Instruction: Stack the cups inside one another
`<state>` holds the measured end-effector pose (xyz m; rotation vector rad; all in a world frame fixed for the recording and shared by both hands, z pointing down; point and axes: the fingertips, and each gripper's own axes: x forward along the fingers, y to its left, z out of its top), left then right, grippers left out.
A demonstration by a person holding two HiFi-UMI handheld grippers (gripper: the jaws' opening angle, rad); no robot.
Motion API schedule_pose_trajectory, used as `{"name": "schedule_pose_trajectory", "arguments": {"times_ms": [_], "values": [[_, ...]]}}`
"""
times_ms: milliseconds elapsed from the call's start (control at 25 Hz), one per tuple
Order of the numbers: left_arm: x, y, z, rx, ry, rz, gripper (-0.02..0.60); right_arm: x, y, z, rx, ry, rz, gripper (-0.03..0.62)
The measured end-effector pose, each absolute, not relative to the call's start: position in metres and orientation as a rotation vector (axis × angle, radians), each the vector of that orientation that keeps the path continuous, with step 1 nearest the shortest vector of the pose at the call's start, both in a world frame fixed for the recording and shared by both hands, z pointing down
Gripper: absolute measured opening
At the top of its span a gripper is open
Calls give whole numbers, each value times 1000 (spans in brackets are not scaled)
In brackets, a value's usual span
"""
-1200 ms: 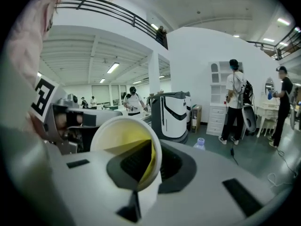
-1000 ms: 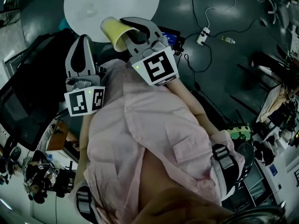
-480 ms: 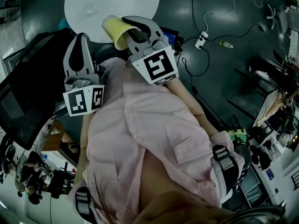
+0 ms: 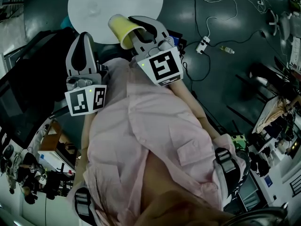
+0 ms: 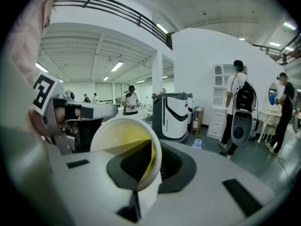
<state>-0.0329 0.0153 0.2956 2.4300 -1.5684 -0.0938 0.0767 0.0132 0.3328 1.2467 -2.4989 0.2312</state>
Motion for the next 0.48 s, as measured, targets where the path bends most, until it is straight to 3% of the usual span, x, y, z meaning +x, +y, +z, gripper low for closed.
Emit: {"name": "schedule_pose_trajectory", "arguments": {"times_ms": [480], "values": [[-29, 15, 298, 2428, -1563, -95, 15, 85, 14, 335, 1274, -2487, 242, 43]]}}
